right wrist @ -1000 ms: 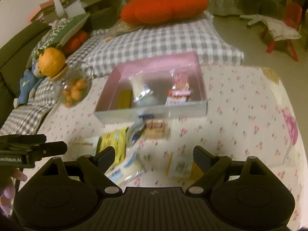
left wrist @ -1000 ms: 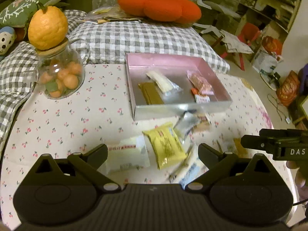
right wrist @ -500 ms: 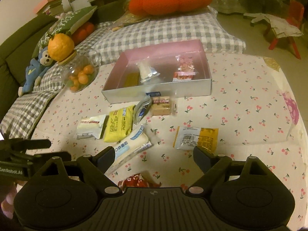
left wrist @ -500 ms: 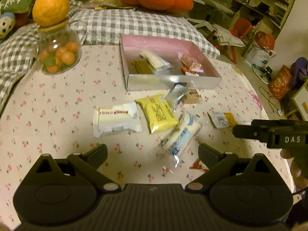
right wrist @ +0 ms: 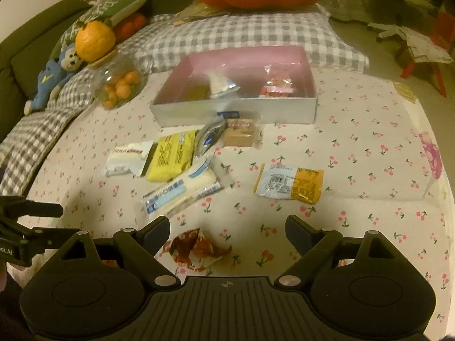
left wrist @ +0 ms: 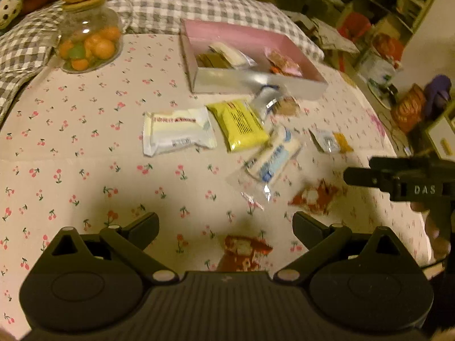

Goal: Organize snacks
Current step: 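Move the left tool to a red candy packet while the right tool approaches another red candy, then close the left tool on the red candy packet while the right tool grasps the red-brown candy, then carry the red candy with the left tool while the right tool carries its candy into the box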

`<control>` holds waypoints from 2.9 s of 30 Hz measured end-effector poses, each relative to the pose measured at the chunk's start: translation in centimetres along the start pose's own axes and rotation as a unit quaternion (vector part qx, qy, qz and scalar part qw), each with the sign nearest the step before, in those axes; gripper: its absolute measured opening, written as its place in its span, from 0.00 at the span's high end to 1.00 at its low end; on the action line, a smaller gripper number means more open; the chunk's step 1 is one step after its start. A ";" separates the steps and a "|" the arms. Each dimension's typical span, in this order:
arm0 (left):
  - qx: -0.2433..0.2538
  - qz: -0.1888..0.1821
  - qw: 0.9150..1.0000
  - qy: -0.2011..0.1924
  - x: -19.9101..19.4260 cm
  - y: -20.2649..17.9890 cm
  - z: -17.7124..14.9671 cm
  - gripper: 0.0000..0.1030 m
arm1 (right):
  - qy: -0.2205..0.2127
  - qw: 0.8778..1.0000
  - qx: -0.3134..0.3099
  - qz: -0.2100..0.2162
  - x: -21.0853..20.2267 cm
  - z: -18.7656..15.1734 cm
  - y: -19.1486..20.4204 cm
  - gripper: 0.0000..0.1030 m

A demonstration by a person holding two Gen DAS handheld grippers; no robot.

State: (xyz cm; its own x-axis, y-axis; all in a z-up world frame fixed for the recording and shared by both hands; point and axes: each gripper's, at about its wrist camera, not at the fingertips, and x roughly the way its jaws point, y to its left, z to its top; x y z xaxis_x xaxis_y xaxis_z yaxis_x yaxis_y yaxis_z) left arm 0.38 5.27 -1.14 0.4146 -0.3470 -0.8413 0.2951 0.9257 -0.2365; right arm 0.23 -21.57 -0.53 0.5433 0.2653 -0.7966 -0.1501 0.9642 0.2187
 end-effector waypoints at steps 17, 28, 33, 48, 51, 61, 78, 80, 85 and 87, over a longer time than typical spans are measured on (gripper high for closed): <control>0.070 -0.023 0.993 0.094 2.4 -1.8 -2.2 0.16 | 0.065 0.997 -0.038 0.011 1.8 -1.4 1.5 0.12; 0.088 -0.007 0.990 0.110 3.0 -2.1 -2.8 0.30 | 0.076 0.995 -0.056 0.006 3.0 -1.8 2.4 0.12; 0.099 0.004 0.989 0.109 3.1 -2.3 -2.8 0.40 | 0.080 0.995 -0.063 0.004 3.5 -1.8 2.6 0.12; 0.088 0.007 0.992 0.092 2.8 -2.0 -2.5 0.69 | 0.082 0.992 -0.093 -0.010 4.2 -2.1 3.4 0.41; 0.087 0.004 0.992 0.090 2.7 -2.1 -2.5 0.69 | 0.078 0.991 -0.106 -0.013 4.2 -2.1 3.7 0.52; 0.072 -0.003 0.995 0.073 2.3 -1.8 -2.0 0.69 | 0.077 0.992 -0.098 0.001 4.0 -1.9 3.8 0.85; 0.061 -0.001 0.996 0.069 2.4 -1.7 -1.7 0.69 | 0.077 0.993 -0.087 0.018 4.4 -1.8 4.2 0.25; 0.062 0.000 0.996 0.070 2.5 -1.7 -1.6 0.69 | 0.077 0.993 -0.085 0.016 4.7 -1.6 4.3 0.24; 0.061 0.001 0.996 0.070 2.7 -1.7 -1.6 0.69 | 0.074 0.996 -0.036 0.032 5.3 -0.7 3.7 0.25; 0.061 0.002 0.996 0.071 2.6 -1.7 -1.7 0.69 | 0.072 0.997 -0.013 0.037 5.5 -0.4 3.4 0.25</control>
State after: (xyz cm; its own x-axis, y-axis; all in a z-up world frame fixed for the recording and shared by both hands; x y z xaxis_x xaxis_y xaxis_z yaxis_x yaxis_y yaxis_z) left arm -0.45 3.06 -3.76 0.2934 -0.3108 -0.9041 0.3996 0.8990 -0.1794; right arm 2.40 -16.81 -4.36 0.4054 0.3306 -0.8523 -0.2074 0.9413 0.2665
